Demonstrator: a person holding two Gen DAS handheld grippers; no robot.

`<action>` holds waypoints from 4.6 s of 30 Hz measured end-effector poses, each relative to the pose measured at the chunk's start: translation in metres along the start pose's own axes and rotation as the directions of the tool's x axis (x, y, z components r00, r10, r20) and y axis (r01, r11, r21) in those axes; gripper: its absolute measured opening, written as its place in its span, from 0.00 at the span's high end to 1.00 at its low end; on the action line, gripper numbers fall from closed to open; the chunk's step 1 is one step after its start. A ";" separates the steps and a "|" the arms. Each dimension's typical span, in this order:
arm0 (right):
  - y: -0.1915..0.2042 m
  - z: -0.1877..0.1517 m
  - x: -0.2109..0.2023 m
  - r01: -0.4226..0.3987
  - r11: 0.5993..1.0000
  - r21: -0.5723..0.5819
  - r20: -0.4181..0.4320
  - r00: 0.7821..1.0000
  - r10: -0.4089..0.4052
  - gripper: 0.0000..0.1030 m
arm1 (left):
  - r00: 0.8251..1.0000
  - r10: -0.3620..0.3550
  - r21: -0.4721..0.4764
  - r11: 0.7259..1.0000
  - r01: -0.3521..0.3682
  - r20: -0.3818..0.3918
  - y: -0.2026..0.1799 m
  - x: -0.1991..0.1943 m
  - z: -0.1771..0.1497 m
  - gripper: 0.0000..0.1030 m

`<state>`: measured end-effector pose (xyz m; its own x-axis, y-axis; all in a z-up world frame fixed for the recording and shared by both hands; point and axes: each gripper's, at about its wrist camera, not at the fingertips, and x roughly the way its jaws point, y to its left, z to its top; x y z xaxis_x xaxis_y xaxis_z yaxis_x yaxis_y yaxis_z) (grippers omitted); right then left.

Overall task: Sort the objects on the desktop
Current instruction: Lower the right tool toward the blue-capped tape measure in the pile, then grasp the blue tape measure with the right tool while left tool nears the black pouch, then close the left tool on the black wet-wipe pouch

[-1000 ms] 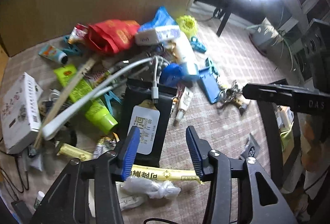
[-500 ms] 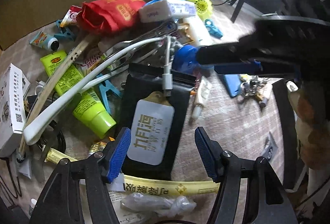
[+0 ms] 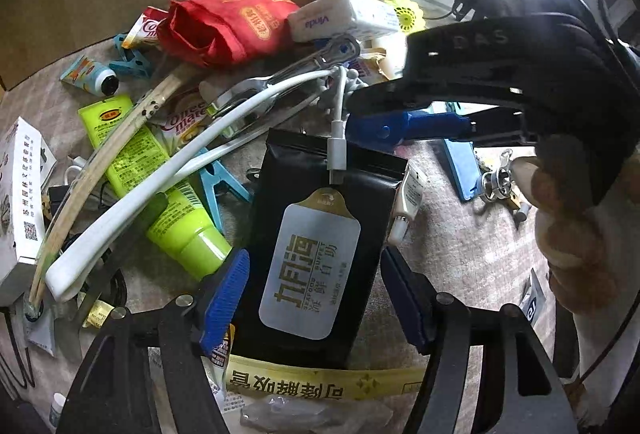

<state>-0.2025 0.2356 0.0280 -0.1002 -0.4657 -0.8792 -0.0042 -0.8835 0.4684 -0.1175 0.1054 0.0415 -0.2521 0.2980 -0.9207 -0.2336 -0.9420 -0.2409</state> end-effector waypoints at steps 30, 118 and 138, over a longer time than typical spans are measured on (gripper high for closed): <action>-0.012 -0.037 -0.039 -0.032 0.999 -0.006 0.014 0.999 0.033 0.52 | 1.000 0.014 0.048 0.999 -0.014 0.004 -0.021 -0.004 -0.017 0.71; -0.095 -0.102 -0.153 0.005 0.994 0.108 0.173 0.985 -0.024 0.52 | 0.974 0.136 0.023 0.991 -0.134 -0.182 -0.030 0.012 -0.024 0.27; -0.102 -0.106 -0.167 0.024 0.993 0.111 0.203 0.978 -0.047 0.52 | 0.980 0.116 0.055 0.993 -0.109 -0.159 -0.066 0.021 -0.045 0.39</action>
<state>-0.0802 0.3981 0.1177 -0.2998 -0.4040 -0.8643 -0.1174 -0.8834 0.4536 -0.0654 0.1664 0.0244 -0.1255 0.1580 -0.9794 -0.2560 -0.9590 -0.1219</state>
